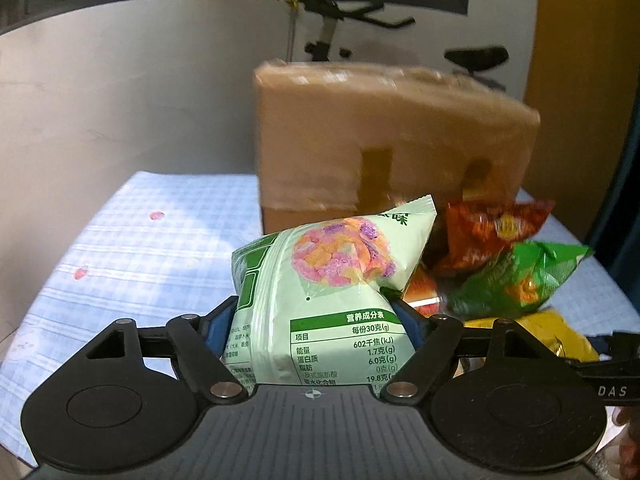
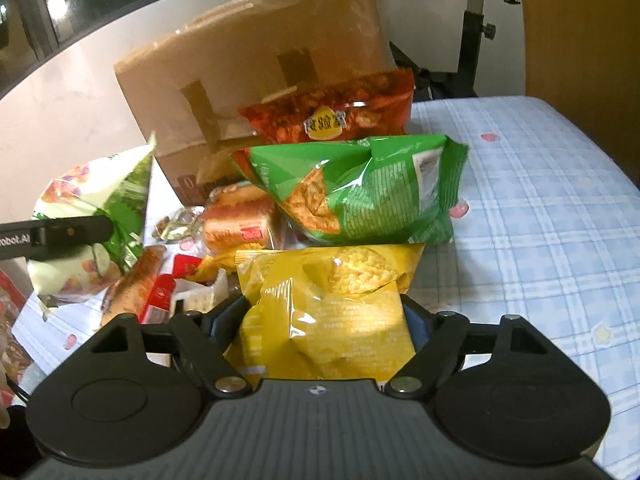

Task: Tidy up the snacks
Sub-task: 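Lift the yellow chip bag with the right tool while the left tool lifts the green-white candy bag, then drop the candy bag into the box with the left tool while the right tool drops the yellow bag, then grasp the green chip bag with the right tool while the left tool grasps the orange bread stick, then carry both snacks over the box and release them inside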

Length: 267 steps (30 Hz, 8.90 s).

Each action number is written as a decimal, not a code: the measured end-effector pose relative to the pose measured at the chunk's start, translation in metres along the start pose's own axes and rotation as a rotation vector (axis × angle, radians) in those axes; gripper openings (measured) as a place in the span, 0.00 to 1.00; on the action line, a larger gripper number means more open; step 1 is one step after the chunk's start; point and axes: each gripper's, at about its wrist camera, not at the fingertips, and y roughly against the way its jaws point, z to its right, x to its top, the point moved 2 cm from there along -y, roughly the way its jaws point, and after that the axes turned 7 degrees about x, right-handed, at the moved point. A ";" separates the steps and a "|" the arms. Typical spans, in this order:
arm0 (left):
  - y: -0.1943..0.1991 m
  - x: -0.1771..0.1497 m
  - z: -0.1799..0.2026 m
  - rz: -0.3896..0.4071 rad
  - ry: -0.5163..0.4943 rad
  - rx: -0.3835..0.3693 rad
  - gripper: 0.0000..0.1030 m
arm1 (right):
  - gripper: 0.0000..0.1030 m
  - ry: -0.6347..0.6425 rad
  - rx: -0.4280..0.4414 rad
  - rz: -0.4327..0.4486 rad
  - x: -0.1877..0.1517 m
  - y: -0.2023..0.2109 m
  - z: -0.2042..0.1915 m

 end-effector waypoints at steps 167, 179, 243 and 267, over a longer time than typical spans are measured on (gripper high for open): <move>-0.028 0.042 -0.052 0.029 0.084 0.048 0.89 | 0.86 0.114 0.057 0.192 0.096 0.025 -0.002; -0.026 -0.001 -0.048 -0.068 0.074 0.000 0.86 | 0.86 0.045 -0.003 -0.034 0.043 0.029 0.019; -0.055 -0.043 -0.046 -0.250 0.121 -0.051 0.71 | 0.85 -0.074 0.025 -0.163 0.003 0.001 0.028; -0.058 -0.030 -0.051 -0.218 0.101 -0.105 0.41 | 0.66 -0.069 0.027 -0.060 0.019 0.038 0.033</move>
